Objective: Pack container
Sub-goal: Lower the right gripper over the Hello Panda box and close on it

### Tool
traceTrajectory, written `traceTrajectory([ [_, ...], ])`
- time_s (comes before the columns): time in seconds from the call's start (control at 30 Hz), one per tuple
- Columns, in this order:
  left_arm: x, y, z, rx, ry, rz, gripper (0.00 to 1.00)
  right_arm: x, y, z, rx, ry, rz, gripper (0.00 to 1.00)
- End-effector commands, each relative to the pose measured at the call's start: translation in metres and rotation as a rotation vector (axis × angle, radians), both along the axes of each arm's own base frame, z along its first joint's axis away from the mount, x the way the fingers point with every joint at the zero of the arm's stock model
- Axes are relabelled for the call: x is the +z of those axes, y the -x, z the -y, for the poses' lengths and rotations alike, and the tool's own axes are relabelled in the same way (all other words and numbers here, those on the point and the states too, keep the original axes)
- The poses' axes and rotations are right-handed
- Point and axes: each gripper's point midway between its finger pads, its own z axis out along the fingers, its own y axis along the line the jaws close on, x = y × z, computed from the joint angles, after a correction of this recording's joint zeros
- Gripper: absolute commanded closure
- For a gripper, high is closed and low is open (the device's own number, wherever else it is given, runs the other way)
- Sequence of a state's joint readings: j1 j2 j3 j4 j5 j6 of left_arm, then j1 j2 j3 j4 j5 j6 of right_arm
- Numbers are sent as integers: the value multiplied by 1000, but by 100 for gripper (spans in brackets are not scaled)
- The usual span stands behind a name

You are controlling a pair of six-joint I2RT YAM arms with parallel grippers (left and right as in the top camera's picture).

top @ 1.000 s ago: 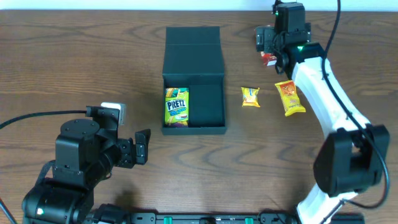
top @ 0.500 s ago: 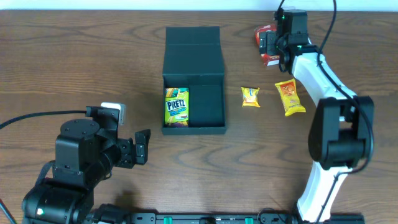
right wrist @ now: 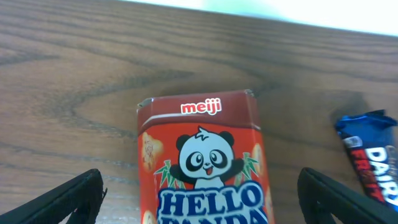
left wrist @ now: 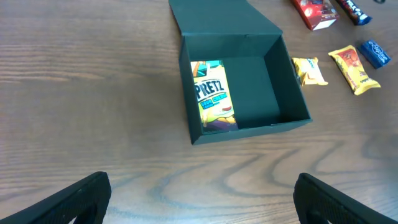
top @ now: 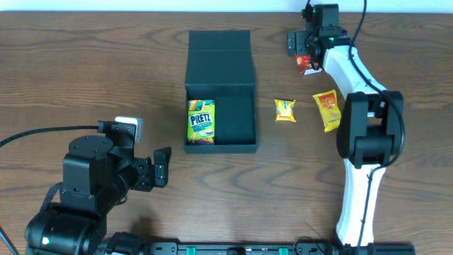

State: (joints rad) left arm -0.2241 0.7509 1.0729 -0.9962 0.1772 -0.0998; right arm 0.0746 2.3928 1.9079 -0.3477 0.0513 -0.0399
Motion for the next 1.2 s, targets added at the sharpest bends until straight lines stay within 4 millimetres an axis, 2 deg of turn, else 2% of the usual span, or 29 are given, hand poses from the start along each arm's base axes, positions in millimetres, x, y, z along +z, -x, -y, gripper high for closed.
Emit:
traceTrajectory([
  [0.0, 1, 0, 0, -7, -2, 3, 5, -11, -2, 5, 4, 4, -21, 1],
  [0.1, 1, 0, 0, -6, -2, 3, 5, -24, 4, 7, 3, 7, -58, 1],
  [0.47, 1, 0, 0, -6, -2, 3, 5, -43, 11, 7, 3, 10, -109, 1],
  [0.8, 1, 0, 0, -7, -2, 3, 5, -48, 13, 11, -3, 11, -122, 1],
  [0.93, 1, 0, 0, -7, -2, 3, 5, -49, 13, 16, -11, 10, -126, 8],
  [1.17, 1, 1, 0, -7, -2, 3, 5, -55, 16, 23, -22, 10, -144, 13],
])
